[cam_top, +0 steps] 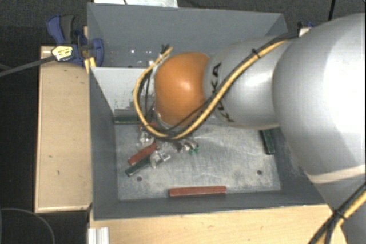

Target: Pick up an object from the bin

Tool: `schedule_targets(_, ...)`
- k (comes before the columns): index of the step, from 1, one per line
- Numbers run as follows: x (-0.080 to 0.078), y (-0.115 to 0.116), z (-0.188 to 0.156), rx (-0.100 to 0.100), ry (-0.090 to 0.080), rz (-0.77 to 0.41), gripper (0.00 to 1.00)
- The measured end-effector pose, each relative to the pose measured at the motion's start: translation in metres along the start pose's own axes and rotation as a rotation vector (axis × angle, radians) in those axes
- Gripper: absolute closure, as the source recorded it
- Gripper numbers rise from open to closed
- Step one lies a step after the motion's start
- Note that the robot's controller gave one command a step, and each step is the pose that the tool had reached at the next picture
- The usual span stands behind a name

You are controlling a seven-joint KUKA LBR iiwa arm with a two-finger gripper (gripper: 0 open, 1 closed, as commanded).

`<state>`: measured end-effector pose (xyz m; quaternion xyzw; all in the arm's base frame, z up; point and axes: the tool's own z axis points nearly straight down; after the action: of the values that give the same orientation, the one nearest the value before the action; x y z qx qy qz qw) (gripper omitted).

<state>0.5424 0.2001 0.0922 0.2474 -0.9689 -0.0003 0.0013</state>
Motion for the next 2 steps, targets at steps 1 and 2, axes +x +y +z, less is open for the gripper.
schedule_targets(1, 0.000, 0.000, -0.017, 0.000, 0.001, 0.000, 1.00)
schedule_targets(2, -0.001, 0.000, -0.042, 0.001, -0.004, 0.002, 1.00)
